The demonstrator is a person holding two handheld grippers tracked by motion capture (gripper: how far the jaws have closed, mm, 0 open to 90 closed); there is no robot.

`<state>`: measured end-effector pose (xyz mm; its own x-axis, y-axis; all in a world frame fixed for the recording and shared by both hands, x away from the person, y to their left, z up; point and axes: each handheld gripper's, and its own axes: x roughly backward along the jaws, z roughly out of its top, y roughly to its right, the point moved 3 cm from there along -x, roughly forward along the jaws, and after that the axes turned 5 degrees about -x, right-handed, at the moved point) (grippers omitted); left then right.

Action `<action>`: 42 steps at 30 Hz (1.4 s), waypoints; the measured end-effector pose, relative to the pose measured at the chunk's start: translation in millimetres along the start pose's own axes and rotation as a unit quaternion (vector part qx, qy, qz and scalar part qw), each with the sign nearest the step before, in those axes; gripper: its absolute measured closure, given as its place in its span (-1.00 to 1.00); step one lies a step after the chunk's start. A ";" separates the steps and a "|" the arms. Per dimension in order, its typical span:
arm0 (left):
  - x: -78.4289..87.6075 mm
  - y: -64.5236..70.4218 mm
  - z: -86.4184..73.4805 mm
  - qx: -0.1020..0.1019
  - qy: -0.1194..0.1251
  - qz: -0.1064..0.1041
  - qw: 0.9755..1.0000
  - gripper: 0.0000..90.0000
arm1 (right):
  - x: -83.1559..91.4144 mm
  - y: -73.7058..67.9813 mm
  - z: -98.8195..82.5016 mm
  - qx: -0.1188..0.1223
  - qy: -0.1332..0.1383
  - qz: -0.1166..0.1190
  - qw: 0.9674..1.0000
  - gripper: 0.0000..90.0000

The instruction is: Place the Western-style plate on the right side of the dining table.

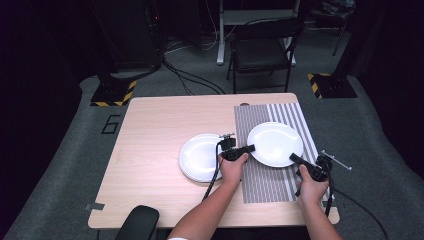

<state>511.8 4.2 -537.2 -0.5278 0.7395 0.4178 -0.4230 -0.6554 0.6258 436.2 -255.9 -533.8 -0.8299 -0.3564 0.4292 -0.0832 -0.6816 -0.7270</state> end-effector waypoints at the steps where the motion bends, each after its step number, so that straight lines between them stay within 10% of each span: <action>1: -0.5 0.0 -0.1 0.002 0.001 0.001 1.000 0.62 | -0.3 0.8 0.0 0.001 -0.002 -0.002 1.000 0.61; 42: -18.9 -5.8 7.0 -0.004 -0.014 0.025 1.000 0.61 | -14.3 11.0 1.8 -0.015 -0.016 -0.018 1.000 0.57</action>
<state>529.4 -4.9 -544.1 -0.5274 0.7104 0.4660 -0.4027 -0.6920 0.5992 448.2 -259.4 -547.0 -0.8080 -0.3534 0.4715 -0.1289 -0.6748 -0.7267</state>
